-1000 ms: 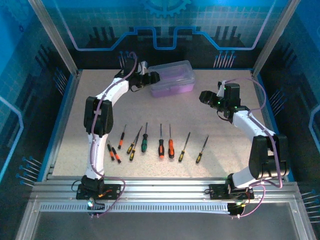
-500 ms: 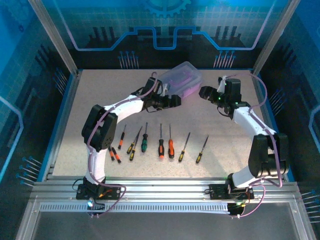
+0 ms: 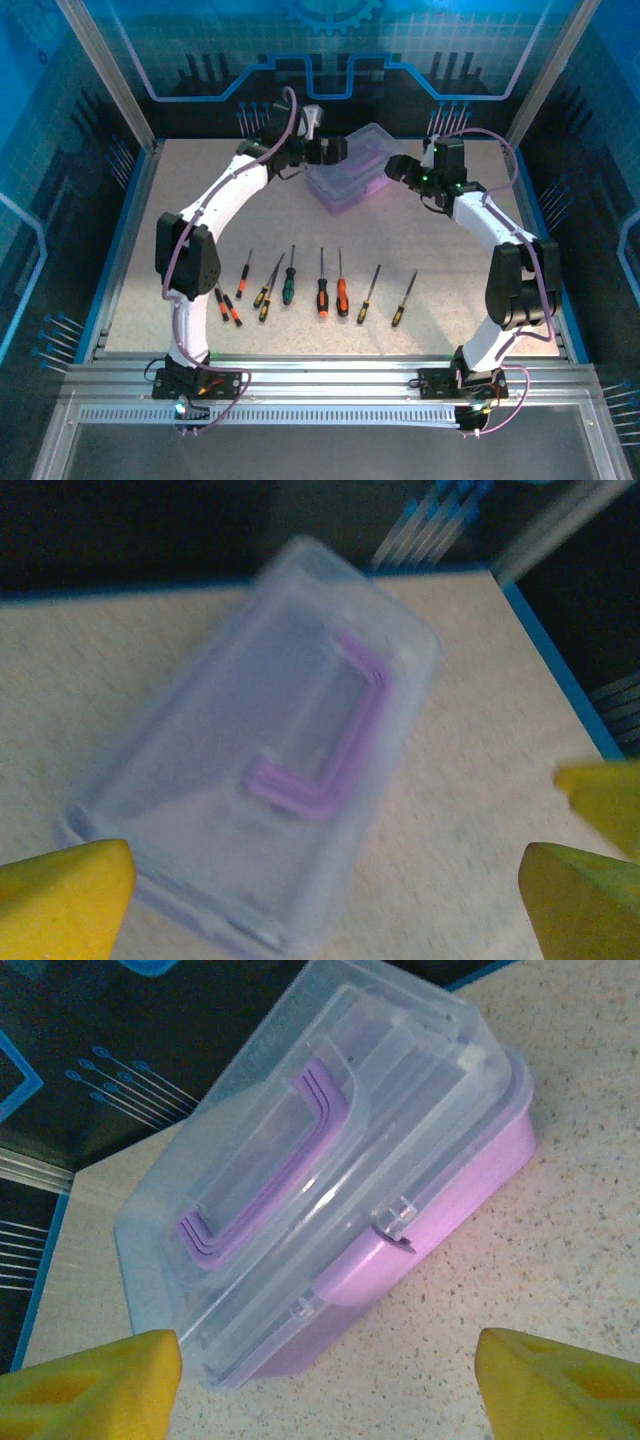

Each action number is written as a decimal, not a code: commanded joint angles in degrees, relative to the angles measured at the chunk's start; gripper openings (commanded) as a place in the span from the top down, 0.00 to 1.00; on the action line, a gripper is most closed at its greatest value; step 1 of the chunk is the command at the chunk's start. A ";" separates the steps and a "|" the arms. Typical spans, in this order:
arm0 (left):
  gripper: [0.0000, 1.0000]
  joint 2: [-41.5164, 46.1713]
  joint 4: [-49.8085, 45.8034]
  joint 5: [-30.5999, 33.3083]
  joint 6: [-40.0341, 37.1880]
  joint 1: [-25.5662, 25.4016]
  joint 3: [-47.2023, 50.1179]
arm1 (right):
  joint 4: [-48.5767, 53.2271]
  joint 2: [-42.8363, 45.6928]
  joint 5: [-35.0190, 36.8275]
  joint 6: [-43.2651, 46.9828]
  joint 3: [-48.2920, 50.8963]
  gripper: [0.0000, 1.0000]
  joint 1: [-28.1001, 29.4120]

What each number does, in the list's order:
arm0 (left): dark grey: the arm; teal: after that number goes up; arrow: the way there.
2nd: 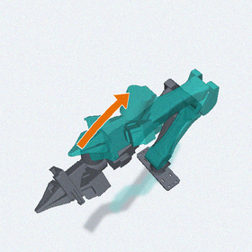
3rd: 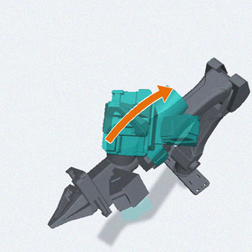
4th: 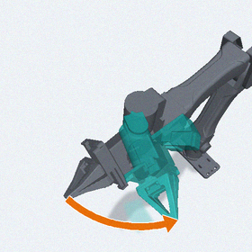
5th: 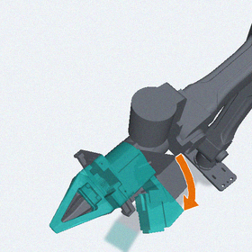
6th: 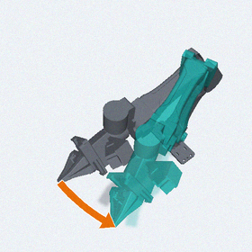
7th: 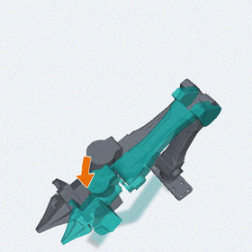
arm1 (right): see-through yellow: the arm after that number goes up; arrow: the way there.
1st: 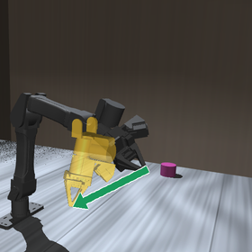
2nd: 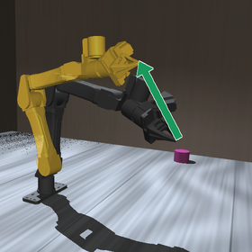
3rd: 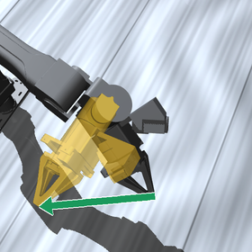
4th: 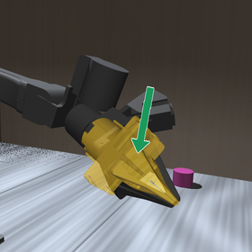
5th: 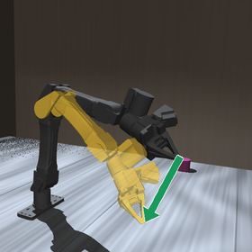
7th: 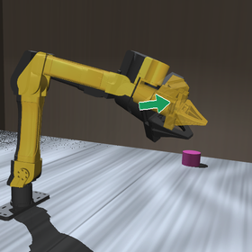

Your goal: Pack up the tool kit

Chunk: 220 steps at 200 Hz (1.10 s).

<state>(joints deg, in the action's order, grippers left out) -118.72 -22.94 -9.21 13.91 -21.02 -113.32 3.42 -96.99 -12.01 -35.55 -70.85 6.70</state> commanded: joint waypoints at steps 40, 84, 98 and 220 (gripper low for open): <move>0.01 -15.10 -1.83 3.86 -6.08 2.14 -10.99 | 3.42 -1.29 -0.88 3.74 1.06 0.17 -0.46; 0.01 -19.94 -3.88 3.11 -8.13 1.36 -14.46 | 3.17 -2.53 -2.33 4.41 0.98 0.16 -0.56; 0.03 -20.24 -5.02 1.93 -7.98 1.05 -14.00 | 2.95 -3.08 -2.62 4.35 0.98 0.16 -0.57; 0.18 -4.30 -1.80 -7.58 -1.91 -6.41 10.04 | 6.45 -12.48 -3.14 3.74 -10.90 0.19 1.57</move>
<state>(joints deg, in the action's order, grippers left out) -126.50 -23.59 -12.67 10.63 -24.69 -107.63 6.26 -107.44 -15.90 -32.56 -76.93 7.05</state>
